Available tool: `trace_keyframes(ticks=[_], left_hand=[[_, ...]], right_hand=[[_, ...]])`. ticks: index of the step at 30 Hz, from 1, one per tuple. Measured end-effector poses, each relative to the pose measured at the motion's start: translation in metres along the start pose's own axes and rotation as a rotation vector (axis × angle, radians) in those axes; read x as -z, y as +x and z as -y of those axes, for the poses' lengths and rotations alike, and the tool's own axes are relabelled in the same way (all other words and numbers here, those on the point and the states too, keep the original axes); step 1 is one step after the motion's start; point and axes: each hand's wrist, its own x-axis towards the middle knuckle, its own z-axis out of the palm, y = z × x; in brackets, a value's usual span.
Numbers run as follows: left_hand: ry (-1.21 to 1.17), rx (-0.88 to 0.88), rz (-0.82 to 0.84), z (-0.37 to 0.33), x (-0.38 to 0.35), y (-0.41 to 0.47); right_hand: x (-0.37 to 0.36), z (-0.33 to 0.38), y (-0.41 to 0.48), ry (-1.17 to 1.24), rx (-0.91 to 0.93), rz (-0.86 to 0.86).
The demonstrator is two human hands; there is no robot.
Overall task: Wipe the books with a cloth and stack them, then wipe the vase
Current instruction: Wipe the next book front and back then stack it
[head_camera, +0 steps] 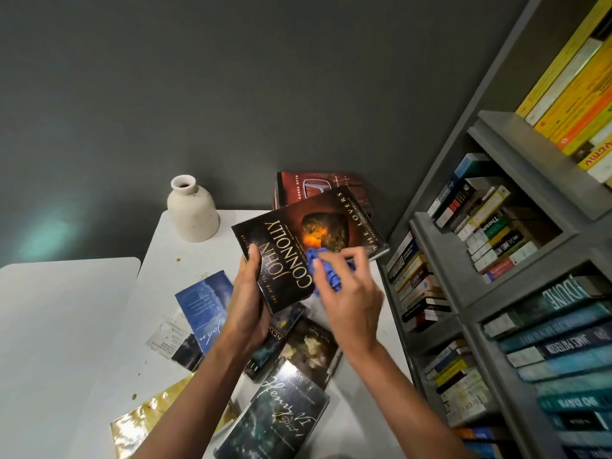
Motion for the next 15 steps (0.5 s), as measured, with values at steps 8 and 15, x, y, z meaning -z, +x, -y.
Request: trace_keyframes(ticks=[8, 15], left_hand=[[-0.02, 0.006, -0.006, 0.003, 0.004, -0.003], [0.001, -0.059, -0.046, -0.001, 0.0, -0.004]], right_hand=[[-0.004, 0.002, -0.017, 0.072, 0.101, 0.083], [-0.004, -0.001, -0.006, -0.001, -0.087, -0.051]])
